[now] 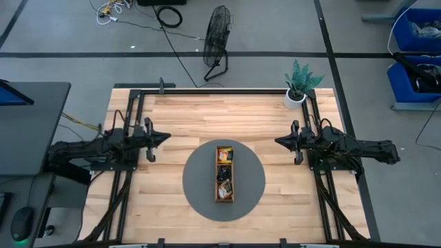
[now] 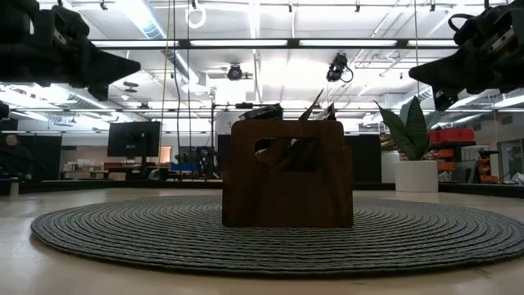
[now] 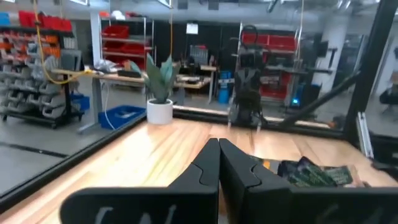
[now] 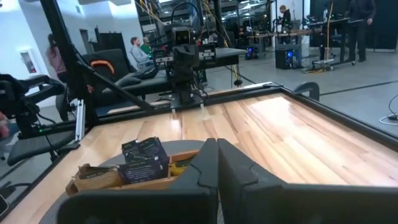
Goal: Pick & Place Tea
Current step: Return to Home Position
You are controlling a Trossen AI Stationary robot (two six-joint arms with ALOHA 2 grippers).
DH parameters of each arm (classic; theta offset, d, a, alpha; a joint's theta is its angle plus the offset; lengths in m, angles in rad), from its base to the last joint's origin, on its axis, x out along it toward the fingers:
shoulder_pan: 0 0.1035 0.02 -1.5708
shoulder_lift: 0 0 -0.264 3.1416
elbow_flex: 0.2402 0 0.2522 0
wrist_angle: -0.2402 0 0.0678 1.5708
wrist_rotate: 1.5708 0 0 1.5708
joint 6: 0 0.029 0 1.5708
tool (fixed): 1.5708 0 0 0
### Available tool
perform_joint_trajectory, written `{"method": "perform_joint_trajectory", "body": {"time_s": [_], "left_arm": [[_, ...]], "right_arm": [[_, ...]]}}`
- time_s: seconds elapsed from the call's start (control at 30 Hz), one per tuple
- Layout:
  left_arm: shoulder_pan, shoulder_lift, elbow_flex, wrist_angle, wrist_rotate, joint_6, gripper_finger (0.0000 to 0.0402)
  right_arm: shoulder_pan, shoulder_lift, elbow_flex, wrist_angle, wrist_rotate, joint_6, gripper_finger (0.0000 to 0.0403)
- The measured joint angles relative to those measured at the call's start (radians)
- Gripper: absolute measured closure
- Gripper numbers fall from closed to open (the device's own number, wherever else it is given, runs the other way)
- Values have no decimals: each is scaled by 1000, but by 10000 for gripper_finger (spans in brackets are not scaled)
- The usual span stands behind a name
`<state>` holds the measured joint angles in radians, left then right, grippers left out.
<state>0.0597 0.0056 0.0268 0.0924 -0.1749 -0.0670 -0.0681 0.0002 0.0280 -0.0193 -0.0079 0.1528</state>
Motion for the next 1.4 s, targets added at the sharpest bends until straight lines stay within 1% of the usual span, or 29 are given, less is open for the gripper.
{"method": "perform_joint_trajectory", "body": {"time_s": [0.03, 0.33, 0.5, 0.57, 0.77, 1.4], "left_arm": [[0, 0, -19, 22, 0, -3, 400], [-2, 1, -17, -39, 22, 26, 399], [-2, 1, -16, -50, 24, 29, 396], [-1, 1, -16, -46, 23, 46, 392], [-1, 1, -17, -35, 19, 46, 384], [0, 1, -18, -32, 19, 45, 384]], "right_arm": [[0, 0, 0, 0, 0, 0, 403], [-1, 0, 0, -1, -1, 0, 403], [-4, 0, 0, -1, 5, -152, 393], [-4, 0, 0, -2, 3, -171, 385], [-4, 0, 0, -2, -1, -130, 370], [-4, 0, 0, -2, 0, -127, 372]]}}
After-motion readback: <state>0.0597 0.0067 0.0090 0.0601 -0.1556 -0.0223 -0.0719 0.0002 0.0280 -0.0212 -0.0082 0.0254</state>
